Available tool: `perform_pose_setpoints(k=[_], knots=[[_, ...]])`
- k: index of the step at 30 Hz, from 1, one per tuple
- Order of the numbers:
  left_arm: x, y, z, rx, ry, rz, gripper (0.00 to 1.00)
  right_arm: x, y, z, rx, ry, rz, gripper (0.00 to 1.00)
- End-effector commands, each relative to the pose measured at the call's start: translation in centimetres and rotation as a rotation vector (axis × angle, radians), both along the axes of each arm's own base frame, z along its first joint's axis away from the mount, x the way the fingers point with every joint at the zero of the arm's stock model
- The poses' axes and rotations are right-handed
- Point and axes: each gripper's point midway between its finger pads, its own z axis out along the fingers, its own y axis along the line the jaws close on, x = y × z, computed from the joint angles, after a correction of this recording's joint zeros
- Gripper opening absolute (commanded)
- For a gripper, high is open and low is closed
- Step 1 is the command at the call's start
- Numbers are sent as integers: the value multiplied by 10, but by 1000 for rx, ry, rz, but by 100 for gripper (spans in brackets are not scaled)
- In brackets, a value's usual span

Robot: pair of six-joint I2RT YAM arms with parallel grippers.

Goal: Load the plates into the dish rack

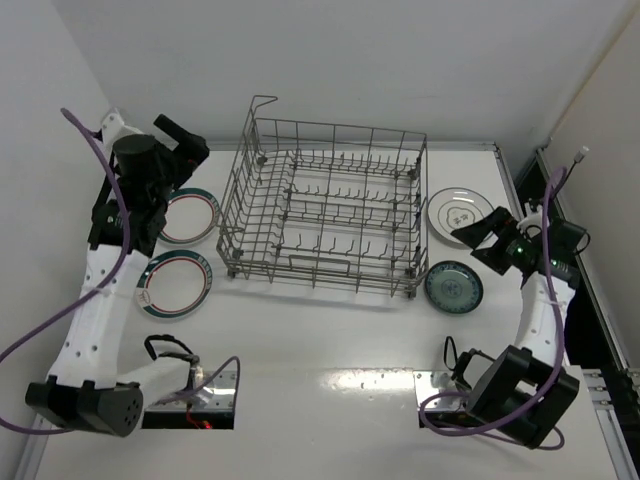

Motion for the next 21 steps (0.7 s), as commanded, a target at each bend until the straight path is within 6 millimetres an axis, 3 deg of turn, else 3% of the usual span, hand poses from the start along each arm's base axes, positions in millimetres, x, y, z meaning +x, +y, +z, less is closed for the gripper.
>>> perform_pose_setpoints(k=[1, 3, 6, 9, 10, 12, 14, 18, 19, 20, 21], knots=[[-8, -21, -27, 55, 35, -80, 92, 5, -15, 19, -131, -24, -29, 100], [-12, -36, -23, 56, 2, -152, 92, 4, -8, 24, -86, -35, -5, 100], [-15, -59, -14, 102, -33, -250, 92, 12, -18, 42, -91, -56, -77, 100], [-19, -86, -12, 146, -59, -362, 92, 28, -55, 72, -196, -58, -211, 100], [-21, -91, -9, 171, -76, -384, 92, 35, -71, 56, -204, 18, -258, 100], [-26, -109, -8, 198, -105, -457, 92, 43, -84, 43, -169, 87, -299, 100], [-32, -124, -18, 258, -105, -519, 92, 50, -101, 9, -139, 196, -349, 100], [-37, -130, -45, 374, -65, -518, 92, 67, -126, -37, -122, 301, -388, 96], [-37, -130, -46, 389, -79, -512, 93, 69, -131, -45, -134, 320, -383, 92], [-38, -132, -65, 414, -46, -512, 93, 74, -135, -47, -135, 331, -375, 87], [-40, -131, -69, 429, -48, -510, 95, 77, -137, -53, -129, 345, -373, 87]])
